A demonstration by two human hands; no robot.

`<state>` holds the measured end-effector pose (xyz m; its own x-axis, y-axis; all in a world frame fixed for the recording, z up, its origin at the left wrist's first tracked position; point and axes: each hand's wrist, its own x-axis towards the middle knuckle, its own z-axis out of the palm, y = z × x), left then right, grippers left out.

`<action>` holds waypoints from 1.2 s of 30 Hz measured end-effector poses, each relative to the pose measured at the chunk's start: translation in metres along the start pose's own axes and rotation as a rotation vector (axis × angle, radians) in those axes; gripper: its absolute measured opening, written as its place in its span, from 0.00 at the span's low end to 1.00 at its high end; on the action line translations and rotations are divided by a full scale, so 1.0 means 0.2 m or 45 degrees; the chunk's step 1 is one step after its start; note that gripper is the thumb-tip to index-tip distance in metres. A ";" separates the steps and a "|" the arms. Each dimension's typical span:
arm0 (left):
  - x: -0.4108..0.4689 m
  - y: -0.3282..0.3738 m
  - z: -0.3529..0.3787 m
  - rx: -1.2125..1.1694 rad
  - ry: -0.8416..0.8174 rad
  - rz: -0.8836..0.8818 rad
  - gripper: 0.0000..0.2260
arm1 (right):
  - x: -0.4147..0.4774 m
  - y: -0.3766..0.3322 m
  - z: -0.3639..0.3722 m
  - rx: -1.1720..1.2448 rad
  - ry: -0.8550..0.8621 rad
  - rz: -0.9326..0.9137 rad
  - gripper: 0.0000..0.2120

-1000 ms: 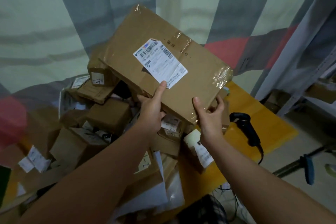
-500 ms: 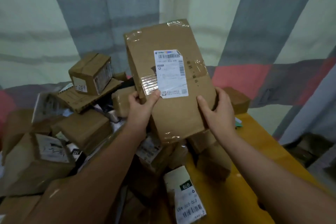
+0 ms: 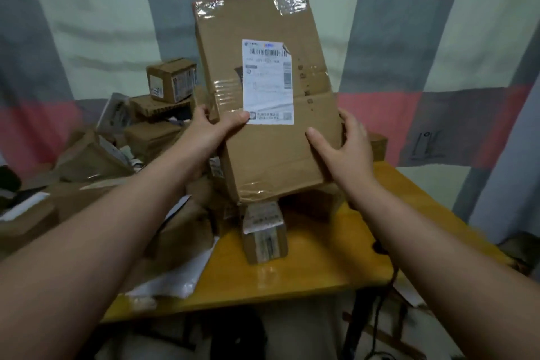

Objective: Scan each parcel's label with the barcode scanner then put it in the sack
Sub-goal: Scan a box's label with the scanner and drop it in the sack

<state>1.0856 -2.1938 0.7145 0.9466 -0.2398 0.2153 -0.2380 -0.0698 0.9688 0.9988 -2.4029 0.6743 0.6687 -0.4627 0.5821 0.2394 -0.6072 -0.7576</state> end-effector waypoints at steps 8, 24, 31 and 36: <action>-0.42 -0.36 0.13 -0.098 -0.003 -0.236 0.43 | -0.24 0.43 -0.28 -0.242 -0.195 0.416 0.20; -0.41 -0.61 0.10 -0.045 0.033 -0.201 0.48 | -0.18 0.68 -0.15 0.000 0.000 0.844 0.15; -0.45 -0.63 0.04 -0.118 0.015 -0.182 0.53 | -0.37 0.06 -0.34 0.552 0.083 0.438 0.06; -0.54 -0.61 -0.01 -0.113 0.047 -0.169 0.59 | -0.62 -0.20 -0.26 0.604 -0.244 0.401 0.04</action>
<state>1.0128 -2.1574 0.5725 0.9763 -0.1980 0.0872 -0.0915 -0.0126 0.9957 0.8696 -2.3553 0.6485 0.8629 -0.4221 0.2779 0.2677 -0.0845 -0.9598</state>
